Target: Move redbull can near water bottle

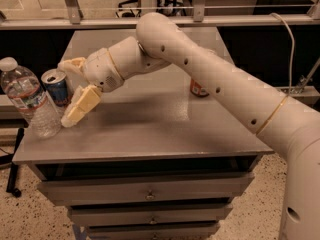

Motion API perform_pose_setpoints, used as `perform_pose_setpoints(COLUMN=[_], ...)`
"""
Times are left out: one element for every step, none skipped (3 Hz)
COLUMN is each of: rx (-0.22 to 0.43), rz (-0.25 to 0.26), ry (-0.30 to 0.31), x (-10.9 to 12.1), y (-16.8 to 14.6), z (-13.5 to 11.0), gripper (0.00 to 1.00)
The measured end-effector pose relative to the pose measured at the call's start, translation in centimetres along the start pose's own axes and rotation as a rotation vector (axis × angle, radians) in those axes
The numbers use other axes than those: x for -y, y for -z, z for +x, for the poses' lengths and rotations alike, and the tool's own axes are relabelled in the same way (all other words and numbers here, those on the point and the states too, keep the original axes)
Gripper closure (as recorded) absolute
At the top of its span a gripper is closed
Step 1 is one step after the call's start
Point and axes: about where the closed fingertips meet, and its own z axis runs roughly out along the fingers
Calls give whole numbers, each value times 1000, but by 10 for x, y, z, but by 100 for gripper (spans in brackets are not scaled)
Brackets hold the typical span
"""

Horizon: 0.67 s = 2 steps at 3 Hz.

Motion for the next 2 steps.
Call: perform_pose_setpoints(rx=[-29, -64], rz=[75, 186], ry=[-21, -42], x=[5, 17], y=[27, 69], z=[9, 20], gripper=[0, 0])
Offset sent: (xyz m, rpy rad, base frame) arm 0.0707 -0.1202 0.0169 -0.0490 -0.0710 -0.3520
